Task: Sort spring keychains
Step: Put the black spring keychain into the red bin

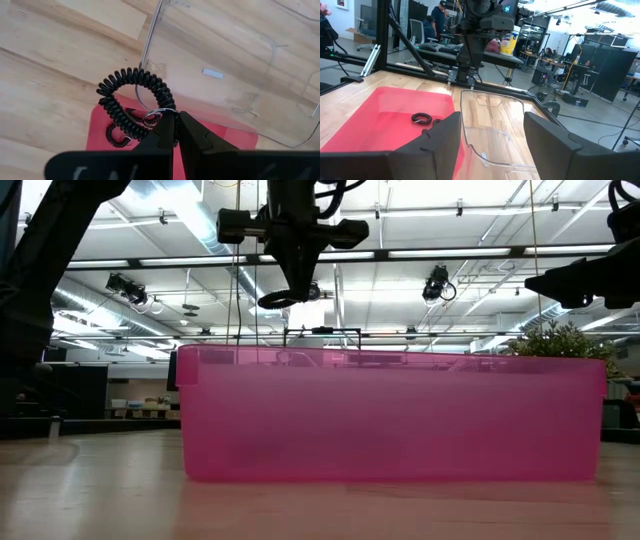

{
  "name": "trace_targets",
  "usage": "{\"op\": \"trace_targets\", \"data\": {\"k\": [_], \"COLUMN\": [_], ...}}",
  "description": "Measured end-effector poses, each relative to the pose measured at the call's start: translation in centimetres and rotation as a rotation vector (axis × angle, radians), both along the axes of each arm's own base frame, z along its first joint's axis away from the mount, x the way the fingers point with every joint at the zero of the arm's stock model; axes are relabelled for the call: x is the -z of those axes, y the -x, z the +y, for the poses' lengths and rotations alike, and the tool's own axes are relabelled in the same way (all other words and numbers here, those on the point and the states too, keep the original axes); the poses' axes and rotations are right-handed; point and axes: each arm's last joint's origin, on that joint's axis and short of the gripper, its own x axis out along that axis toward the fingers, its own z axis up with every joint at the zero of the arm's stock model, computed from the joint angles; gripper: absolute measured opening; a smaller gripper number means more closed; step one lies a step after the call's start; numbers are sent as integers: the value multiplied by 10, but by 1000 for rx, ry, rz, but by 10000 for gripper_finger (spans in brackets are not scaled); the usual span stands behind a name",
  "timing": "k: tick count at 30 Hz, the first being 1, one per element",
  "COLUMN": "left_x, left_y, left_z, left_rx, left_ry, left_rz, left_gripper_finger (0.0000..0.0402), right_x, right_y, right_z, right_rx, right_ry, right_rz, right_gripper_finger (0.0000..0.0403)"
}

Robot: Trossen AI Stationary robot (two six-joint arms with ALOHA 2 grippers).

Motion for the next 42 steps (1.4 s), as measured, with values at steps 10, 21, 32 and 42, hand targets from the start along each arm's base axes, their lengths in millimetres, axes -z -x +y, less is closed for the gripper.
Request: {"op": "trace_targets", "data": {"k": [10,21,32,42], "left_x": [0,0,0,0], "left_y": [0,0,0,0], "left_z": [0,0,0,-1], "left_rx": [-1,-1,-1,1], "left_ry": [0,1,1,24], "left_rz": [0,0,-1,0], "left_gripper_finger": [8,8,8,8], "right_x": [0,0,0,0], "right_y": [0,0,0,0], "right_z": [0,0,0,0], "right_rx": [0,0,0,0], "right_ry": [0,0,0,0], "right_rz": [0,0,0,0], "right_gripper_finger": [222,222,222,222]}}
